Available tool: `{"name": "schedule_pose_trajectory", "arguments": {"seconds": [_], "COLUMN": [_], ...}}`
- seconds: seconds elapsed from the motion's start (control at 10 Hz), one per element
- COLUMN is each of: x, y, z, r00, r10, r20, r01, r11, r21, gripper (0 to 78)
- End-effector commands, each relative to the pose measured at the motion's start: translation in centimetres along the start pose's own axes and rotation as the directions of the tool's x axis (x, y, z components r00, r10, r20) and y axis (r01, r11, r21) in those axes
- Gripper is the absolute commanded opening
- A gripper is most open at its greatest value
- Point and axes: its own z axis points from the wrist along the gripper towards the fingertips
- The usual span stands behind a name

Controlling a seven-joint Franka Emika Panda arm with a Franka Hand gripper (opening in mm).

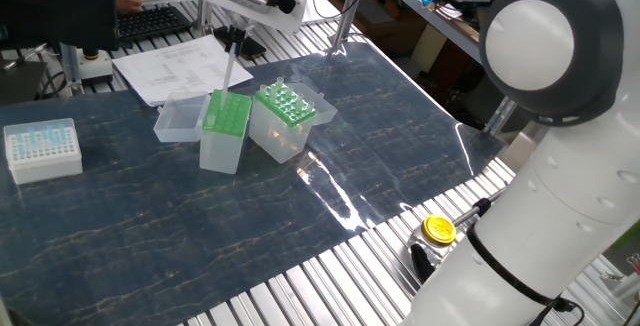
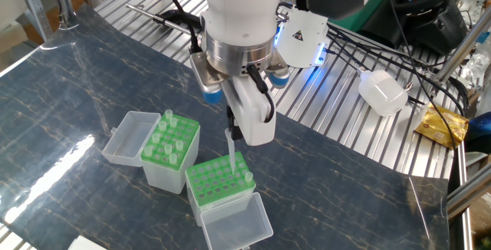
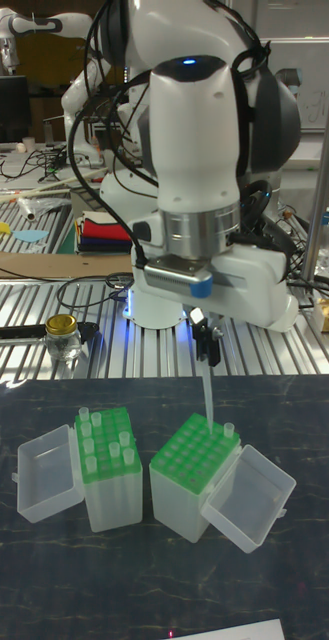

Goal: Transfer all large pipette tips from one holder to another

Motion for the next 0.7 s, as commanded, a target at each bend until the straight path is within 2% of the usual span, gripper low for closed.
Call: {"name": "schedule_pose_trajectory", "arguments": {"seconds": [0.1,0.7], "x": [0.0,0.1], "y": [0.47,0.63], "z": [0.09,0.24], "r00": [1.0,1.0], "r10": [0.008,0.01], "r20": [0.007,0.013], "r01": [-0.008,-0.01], "r11": [1.0,1.0], "r21": [-0.011,-0.014], "gripper": [1.3,1.3]}}
